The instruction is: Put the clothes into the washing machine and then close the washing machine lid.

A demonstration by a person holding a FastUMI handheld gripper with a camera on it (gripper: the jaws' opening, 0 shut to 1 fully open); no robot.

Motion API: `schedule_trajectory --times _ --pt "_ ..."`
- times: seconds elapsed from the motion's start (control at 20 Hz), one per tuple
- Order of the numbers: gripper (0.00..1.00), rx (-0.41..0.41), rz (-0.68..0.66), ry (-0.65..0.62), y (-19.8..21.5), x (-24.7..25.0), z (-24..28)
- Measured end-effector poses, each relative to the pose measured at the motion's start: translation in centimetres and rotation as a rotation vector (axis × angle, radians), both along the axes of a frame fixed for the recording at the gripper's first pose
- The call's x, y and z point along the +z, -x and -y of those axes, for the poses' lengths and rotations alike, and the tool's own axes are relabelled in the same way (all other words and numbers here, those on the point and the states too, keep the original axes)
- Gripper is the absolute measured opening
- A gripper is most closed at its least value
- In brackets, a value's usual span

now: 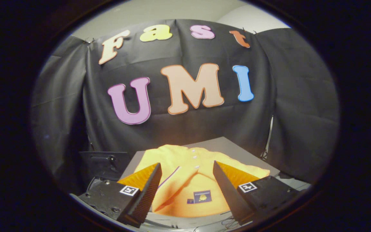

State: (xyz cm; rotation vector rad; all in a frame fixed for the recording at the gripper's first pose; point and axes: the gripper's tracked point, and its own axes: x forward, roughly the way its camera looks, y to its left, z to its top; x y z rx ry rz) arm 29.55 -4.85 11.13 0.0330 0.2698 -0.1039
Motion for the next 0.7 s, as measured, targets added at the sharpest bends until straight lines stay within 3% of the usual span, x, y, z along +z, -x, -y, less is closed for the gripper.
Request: schedule_trajectory --times 0.1,0.35,0.6,0.7 --pt "0.97 -0.044 -0.02 0.029 -1.5 -0.3 1.9" --pt "0.97 -0.039 -0.17 -0.034 -4.6 -3.9 2.4" --pt "0.97 -0.04 -0.233 0.019 -5.7 -5.1 2.5" --pt "0.96 -0.005 -0.244 0.007 -6.3 -5.5 1.1"
